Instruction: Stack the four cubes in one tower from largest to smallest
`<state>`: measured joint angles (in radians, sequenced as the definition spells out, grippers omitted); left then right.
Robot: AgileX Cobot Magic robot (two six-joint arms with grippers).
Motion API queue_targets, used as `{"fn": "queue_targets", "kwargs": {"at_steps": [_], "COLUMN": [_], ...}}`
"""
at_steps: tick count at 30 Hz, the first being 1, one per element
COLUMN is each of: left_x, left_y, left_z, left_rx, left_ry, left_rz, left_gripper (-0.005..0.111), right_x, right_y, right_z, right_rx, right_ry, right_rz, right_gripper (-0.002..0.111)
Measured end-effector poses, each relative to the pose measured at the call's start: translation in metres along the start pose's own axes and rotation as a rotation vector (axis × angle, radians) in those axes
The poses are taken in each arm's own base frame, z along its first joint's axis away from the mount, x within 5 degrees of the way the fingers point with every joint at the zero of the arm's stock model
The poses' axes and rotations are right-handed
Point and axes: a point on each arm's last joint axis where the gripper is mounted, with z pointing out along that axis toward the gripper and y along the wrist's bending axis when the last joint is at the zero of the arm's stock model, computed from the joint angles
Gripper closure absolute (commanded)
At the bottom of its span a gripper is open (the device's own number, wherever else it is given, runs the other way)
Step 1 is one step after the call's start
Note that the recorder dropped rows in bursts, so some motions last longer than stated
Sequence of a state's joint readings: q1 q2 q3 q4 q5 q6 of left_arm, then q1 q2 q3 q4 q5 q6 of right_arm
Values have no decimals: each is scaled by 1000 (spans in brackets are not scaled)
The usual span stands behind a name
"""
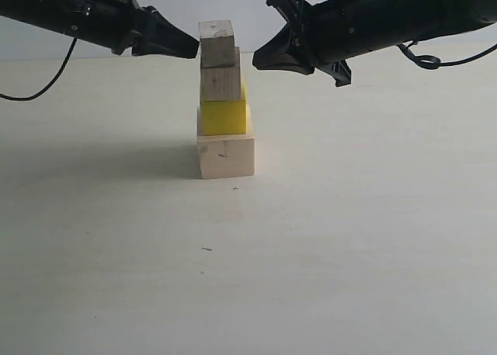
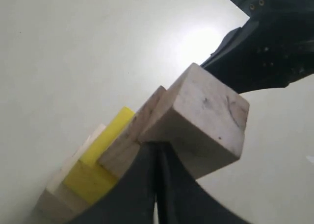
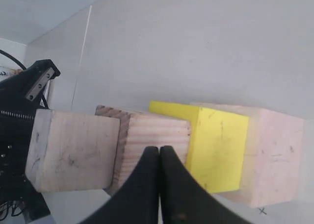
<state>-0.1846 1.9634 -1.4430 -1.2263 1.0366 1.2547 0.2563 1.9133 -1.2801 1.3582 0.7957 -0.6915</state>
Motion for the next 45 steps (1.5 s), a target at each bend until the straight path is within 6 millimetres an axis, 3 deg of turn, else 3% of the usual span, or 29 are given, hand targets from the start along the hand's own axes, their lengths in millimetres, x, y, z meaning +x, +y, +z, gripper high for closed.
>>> {"fn": "queue_targets", "kwargs": {"at_steps": [45], "left_x": [-1], "left_y": [1], "left_z": [1], "left_rx": [-23], "left_ry": [-11], "left_rz": [15], "left_gripper": [107], "right_x": [1], "right_y": [0], "right_z": [0], "right_rx": [-3], "right_ry": [8], "right_rz": [-3], "right_gripper": [108]}}
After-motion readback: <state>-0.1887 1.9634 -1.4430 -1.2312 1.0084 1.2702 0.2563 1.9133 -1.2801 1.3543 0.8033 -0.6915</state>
